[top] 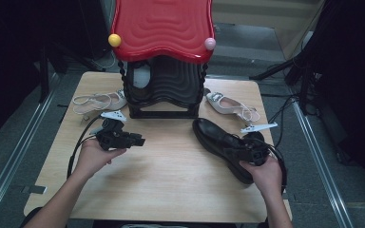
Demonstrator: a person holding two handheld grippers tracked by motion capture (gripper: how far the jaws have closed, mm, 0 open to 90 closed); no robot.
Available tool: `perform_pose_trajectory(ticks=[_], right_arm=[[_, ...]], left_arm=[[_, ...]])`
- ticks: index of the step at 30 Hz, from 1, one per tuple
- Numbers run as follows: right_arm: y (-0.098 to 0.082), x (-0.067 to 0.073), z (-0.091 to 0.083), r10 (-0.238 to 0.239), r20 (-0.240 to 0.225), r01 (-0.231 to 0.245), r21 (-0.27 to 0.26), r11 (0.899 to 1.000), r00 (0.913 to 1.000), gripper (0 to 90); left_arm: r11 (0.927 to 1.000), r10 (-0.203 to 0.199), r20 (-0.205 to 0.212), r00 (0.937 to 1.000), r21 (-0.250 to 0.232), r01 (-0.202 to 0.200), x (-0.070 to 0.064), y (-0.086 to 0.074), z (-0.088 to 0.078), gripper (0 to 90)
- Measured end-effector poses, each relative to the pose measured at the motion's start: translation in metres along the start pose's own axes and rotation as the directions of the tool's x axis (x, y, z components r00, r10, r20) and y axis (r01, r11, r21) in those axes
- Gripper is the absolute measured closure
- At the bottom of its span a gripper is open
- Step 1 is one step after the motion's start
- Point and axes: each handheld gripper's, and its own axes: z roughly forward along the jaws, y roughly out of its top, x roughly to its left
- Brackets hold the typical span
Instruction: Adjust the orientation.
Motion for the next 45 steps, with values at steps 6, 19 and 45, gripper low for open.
perform_pose_trajectory(ticks=[6, 19, 45], right_arm=[[0.016, 0.019, 0.020, -0.049, -0.052, 0.050, 0.022, 0.999, 0.9974, 81.4], [0.048, 0.056, 0.064, -0.102, -0.108, 0.107, 0.045, 0.993, 0.9889, 81.1], [0.043, 0.060, 0.045, -0.152, -0.144, 0.153, -0.005, 0.988, 0.9778, 75.0]], left_arm=[[0.9999, -0.014, -0.005, 0.9999, -0.003, 0.014, 0.000, -0.007, -0.004, 69.1], [0.9979, -0.059, -0.028, 0.9979, -0.029, 0.058, -0.002, -0.022, -0.014, 68.2], [0.9988, -0.044, -0.021, 0.9988, -0.023, 0.044, -0.014, -0.013, 0.004, 85.5]])
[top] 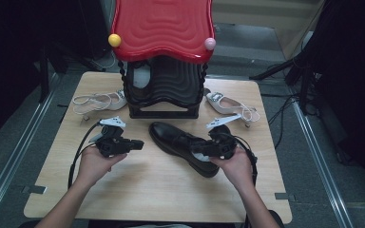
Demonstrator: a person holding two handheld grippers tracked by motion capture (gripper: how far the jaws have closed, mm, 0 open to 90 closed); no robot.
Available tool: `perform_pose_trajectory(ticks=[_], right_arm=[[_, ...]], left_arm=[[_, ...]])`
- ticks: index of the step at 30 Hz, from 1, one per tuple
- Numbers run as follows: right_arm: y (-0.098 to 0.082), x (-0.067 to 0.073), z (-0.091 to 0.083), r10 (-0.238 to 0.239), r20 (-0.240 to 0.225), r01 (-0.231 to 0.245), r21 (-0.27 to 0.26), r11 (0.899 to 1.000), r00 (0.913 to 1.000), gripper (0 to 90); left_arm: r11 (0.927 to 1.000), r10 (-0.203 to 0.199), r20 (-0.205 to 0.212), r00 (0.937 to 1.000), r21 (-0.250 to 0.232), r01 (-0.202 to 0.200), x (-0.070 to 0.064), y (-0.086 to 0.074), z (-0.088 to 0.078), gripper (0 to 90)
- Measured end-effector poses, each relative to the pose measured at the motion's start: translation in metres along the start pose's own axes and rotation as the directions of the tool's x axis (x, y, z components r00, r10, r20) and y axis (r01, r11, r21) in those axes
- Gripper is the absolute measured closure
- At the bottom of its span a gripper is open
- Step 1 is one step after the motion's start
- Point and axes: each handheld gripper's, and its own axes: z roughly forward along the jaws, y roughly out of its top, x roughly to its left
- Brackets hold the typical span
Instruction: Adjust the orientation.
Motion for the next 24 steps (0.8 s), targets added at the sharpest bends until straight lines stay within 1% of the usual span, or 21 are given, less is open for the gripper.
perform_pose_trajectory(ticks=[2, 3, 5, 6, 7, 8, 10, 12, 13, 15, 16, 18, 20, 21, 22, 23, 24], right_arm=[[-0.003, -0.005, -0.010, 0.007, 0.006, -0.007, -0.030, 1.000, 1.0000, 80.5], [-0.004, -0.008, -0.015, 0.007, 0.023, -0.006, -0.046, 0.999, 0.9997, 83.0], [-0.006, -0.012, -0.021, 0.001, 0.063, 0.002, -0.054, 0.999, 0.9980, 86.3], [-0.007, -0.014, -0.024, -0.001, 0.085, 0.005, -0.056, 0.998, 0.9964, 87.7], [-0.008, -0.018, -0.026, -0.001, 0.097, 0.007, -0.064, 0.998, 0.9952, 88.3], [-0.010, -0.021, -0.027, 0.006, 0.105, 0.001, -0.069, 0.998, 0.9944, 88.5], [-0.013, -0.028, -0.028, 0.018, 0.138, -0.007, -0.080, 0.997, 0.9903, 88.5], [-0.015, -0.034, -0.027, 0.032, 0.168, -0.020, -0.071, 0.997, 0.9853, 88.4], [-0.017, -0.037, -0.027, 0.040, 0.177, -0.030, -0.060, 0.998, 0.9834, 88.4], [-0.021, -0.040, -0.026, 0.044, 0.188, -0.034, -0.056, 0.998, 0.9811, 88.4], [-0.022, -0.040, -0.026, 0.052, 0.195, -0.042, -0.054, 0.998, 0.9794, 88.2], [-0.025, -0.043, -0.025, 0.058, 0.191, -0.048, -0.058, 0.997, 0.9799, 86.8], [-0.027, -0.044, -0.023, 0.057, 0.202, -0.049, -0.045, 0.998, 0.9777, 85.9], [-0.028, -0.045, -0.022, 0.061, 0.210, -0.053, -0.044, 0.998, 0.9758, 85.9], [-0.028, -0.045, -0.021, 0.058, 0.226, -0.051, -0.037, 0.998, 0.9724, 86.4], [-0.028, -0.044, -0.021, 0.055, 0.234, -0.048, -0.034, 0.998, 0.9707, 87.4], [-0.028, -0.044, -0.020, 0.053, 0.231, -0.046, -0.036, 0.998, 0.9714, 88.0]], left_arm=[[1.0000, 0.009, -0.004, 1.0000, 0.003, -0.009, -0.002, 0.002, 0.004, 86.1], [1.0000, 0.008, -0.001, 1.0000, 0.002, -0.008, -0.002, 0.003, 0.006, 86.5], [0.9999, 0.012, -0.003, 0.9999, 0.000, -0.012, -0.004, 0.004, 0.010, 87.0], [0.9999, 0.014, 0.005, 0.9999, 0.003, -0.014, -0.005, 0.005, 0.013, 87.2], [0.9999, 0.014, 0.006, 0.9999, 0.004, -0.014, -0.006, 0.006, 0.016, 87.3], [0.9999, 0.014, 0.010, 0.9999, -0.001, -0.014, -0.007, 0.007, 0.018, 87.3], [0.9998, 0.020, 0.014, 0.9997, 0.001, -0.020, -0.010, 0.008, 0.025, 87.4], [0.9993, 0.032, 0.014, 0.9994, 0.018, -0.032, -0.013, 0.010, 0.032, 87.4], [0.9988, 0.040, 0.009, 0.9992, 0.027, -0.040, -0.014, 0.010, 0.036, 87.4], [0.9981, 0.051, 0.005, 0.9987, 0.033, -0.052, -0.017, 0.010, 0.043, 87.4], [0.9982, 0.051, 0.009, 0.9986, 0.030, -0.051, -0.018, 0.010, 0.046, 87.3], [0.9985, 0.047, 0.020, 0.9987, 0.028, -0.048, -0.019, 0.010, 0.052, 85.4], [0.9989, 0.040, 0.029, 0.9988, 0.024, -0.040, -0.020, 0.011, 0.055, 85.3], [0.9988, 0.034, 0.039, 0.9987, 0.033, -0.035, -0.021, 0.011, 0.058, 86.6], [0.9987, 0.034, 0.043, 0.9985, 0.036, -0.036, -0.022, 0.012, 0.060, 89.2], [0.9983, 0.039, 0.046, 0.9982, 0.041, -0.041, -0.023, 0.012, 0.061, 90.0], [0.9983, 0.040, 0.053, 0.9978, 0.042, -0.042, -0.025, 0.013, 0.063, 90.0]])
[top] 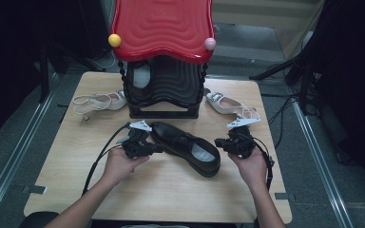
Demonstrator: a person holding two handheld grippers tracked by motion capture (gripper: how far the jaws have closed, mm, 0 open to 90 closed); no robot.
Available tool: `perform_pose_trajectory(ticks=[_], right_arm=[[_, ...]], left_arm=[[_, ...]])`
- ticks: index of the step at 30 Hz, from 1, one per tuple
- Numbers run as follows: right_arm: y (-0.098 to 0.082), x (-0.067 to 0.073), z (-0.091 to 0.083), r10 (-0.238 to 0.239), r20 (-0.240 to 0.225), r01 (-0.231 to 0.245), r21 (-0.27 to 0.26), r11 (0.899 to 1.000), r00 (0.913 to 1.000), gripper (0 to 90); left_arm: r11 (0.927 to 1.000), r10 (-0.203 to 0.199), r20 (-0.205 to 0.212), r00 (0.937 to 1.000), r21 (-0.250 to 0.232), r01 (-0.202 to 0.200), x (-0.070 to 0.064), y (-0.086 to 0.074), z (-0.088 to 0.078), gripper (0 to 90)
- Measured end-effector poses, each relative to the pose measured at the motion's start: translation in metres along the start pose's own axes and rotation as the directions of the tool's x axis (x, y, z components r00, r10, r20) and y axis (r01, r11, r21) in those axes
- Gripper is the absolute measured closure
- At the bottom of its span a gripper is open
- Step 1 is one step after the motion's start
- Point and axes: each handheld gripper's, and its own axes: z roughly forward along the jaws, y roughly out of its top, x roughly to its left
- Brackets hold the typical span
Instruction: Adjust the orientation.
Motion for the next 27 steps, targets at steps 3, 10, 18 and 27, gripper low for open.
perform_pose_trajectory(ticks=[3, 10, 18, 27], right_arm=[[-0.001, 0.002, 0.004, 0.003, -0.010, -0.003, 0.009, 1.000, 0.9999, 89.2], [-0.006, 0.008, 0.009, 0.035, -0.042, -0.034, 0.016, 0.999, 0.9985, 90.0], [-0.013, 0.017, 0.006, 0.054, -0.048, -0.054, 0.009, 0.999, 0.9974, 90.0], [-0.020, 0.033, 0.004, 0.073, -0.061, -0.073, 0.012, 0.997, 0.9954, 90.0]], left_arm=[[0.9999, 0.014, 0.011, 0.9998, -0.003, -0.014, -0.005, 0.002, 0.005, 90.0], [0.9990, 0.033, 0.030, 0.9990, 0.028, -0.034, -0.011, 0.003, 0.023, 90.0], [0.9997, 0.007, 0.041, 0.9991, 0.023, -0.008, -0.005, 0.006, 0.023, 90.0], [0.9997, -0.016, 0.036, 0.9992, 0.019, 0.015, 0.003, 0.010, 0.022, 90.0]])
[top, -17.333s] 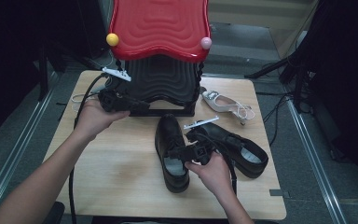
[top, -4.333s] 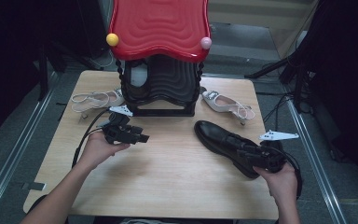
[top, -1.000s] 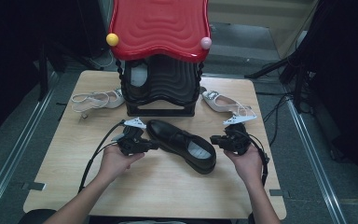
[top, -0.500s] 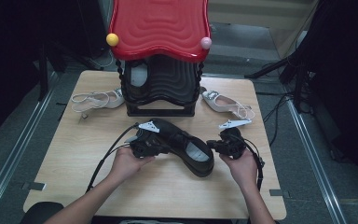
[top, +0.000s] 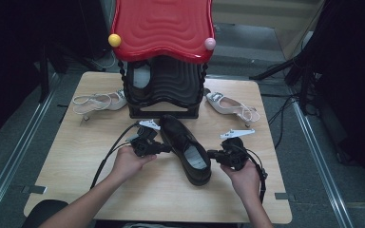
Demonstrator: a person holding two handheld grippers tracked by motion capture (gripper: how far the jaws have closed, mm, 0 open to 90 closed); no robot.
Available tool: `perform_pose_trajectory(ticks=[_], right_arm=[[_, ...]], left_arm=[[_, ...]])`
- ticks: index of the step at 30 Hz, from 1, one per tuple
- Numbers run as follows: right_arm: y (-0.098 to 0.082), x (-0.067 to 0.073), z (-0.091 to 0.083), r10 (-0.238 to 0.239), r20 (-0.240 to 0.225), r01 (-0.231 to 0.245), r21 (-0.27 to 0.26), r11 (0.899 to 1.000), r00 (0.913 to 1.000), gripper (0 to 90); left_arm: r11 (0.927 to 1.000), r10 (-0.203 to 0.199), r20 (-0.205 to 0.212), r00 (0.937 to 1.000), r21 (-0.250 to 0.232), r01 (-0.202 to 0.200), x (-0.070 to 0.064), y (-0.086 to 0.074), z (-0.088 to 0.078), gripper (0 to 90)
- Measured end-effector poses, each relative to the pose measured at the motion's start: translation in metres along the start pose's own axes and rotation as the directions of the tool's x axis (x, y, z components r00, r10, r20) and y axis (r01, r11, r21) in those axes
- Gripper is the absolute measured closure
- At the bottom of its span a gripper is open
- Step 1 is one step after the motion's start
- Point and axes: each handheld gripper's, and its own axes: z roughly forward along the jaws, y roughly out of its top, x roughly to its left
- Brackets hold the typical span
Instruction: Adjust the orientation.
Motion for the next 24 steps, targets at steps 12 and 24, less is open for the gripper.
perform_pose_trajectory(ticks=[12, 24], right_arm=[[-0.005, 0.011, 0.000, 0.029, -0.036, -0.028, 0.013, 1.000, 0.9989, 88.7], [-0.007, 0.016, 0.001, 0.015, -0.061, -0.014, 0.025, 1.000, 0.9980, 87.6]], left_arm=[[0.9996, -0.023, 0.016, 0.9996, -0.019, 0.023, 0.010, 0.003, 0.002, 88.3], [0.9994, -0.021, 0.005, 0.9998, -0.027, 0.021, 0.011, 0.007, 0.005, 87.0]])
